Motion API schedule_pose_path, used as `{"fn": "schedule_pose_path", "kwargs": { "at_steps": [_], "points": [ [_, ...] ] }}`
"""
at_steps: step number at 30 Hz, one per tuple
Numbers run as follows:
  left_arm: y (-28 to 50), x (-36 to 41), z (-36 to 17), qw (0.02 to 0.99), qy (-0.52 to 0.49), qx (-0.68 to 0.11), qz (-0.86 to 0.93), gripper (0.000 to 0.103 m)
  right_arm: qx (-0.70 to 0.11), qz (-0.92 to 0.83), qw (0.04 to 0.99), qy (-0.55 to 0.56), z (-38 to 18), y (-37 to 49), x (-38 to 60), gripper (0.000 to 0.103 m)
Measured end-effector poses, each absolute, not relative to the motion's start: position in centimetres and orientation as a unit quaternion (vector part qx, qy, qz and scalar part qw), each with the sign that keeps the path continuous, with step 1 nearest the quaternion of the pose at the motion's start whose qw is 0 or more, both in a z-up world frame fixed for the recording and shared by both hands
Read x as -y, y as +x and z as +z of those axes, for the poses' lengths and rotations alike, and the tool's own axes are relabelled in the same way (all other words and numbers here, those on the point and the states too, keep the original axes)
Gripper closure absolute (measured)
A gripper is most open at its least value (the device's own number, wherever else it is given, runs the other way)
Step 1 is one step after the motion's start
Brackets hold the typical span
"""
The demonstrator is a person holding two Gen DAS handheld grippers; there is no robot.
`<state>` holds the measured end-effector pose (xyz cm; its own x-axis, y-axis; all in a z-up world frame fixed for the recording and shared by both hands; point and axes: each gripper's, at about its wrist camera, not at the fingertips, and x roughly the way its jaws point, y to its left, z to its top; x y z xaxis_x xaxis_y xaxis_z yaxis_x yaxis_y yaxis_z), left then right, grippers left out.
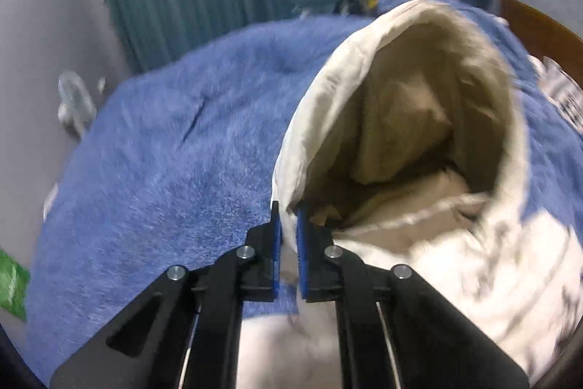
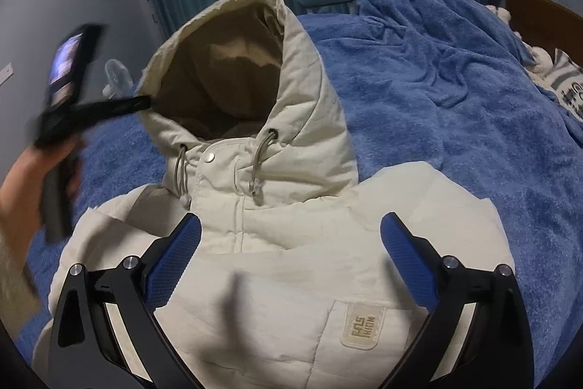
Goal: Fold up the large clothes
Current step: 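Grasp the hood with the left gripper and lift it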
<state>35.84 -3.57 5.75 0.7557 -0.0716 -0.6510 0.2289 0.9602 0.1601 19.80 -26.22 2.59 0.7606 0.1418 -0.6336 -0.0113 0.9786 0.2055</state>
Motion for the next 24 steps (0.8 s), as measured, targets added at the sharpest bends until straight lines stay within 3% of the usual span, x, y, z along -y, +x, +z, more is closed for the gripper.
{"fn": "schedule_pose_path", "kwargs": {
  "at_steps": [6,15,16,17,18,19,20,24],
  "points": [
    [26.7,3.0,6.5,0.947,0.129,-0.27,-0.117,0.103,-0.334,0.053,0.936,0.097,3.2,19.2,25.9,0.008],
    [31.9,3.6,5.4,0.919,0.078,-0.368,-0.12,0.102,-0.355,0.07,0.926,0.103,2.5,19.8,25.9,0.008],
    [33.0,3.3,5.0,0.915,0.073,-0.38,-0.111,0.094,-0.355,0.076,0.927,0.094,2.8,20.4,25.7,0.008],
    [34.2,2.9,4.6,0.913,0.066,-0.393,-0.094,0.074,-0.355,0.075,0.928,0.084,3.3,21.1,25.6,0.008],
    [35.0,2.6,4.4,0.912,0.055,-0.396,-0.085,0.064,-0.343,0.08,0.933,0.077,4.4,22.1,25.6,0.008],
    [35.6,2.1,4.4,0.914,0.04,-0.396,-0.083,0.045,-0.328,0.088,0.938,0.072,5.5,22.9,25.5,0.008],
    [36.2,1.6,4.6,0.914,0.032,-0.396,-0.081,0.04,-0.315,0.083,0.944,0.05,6.8,24.5,25.3,0.009],
    [38.0,1.3,6.2,0.927,0.052,-0.364,-0.066,0.039,-0.296,0.052,0.954,-0.006,9.2,31.9,24.8,0.011]
  ]
}}
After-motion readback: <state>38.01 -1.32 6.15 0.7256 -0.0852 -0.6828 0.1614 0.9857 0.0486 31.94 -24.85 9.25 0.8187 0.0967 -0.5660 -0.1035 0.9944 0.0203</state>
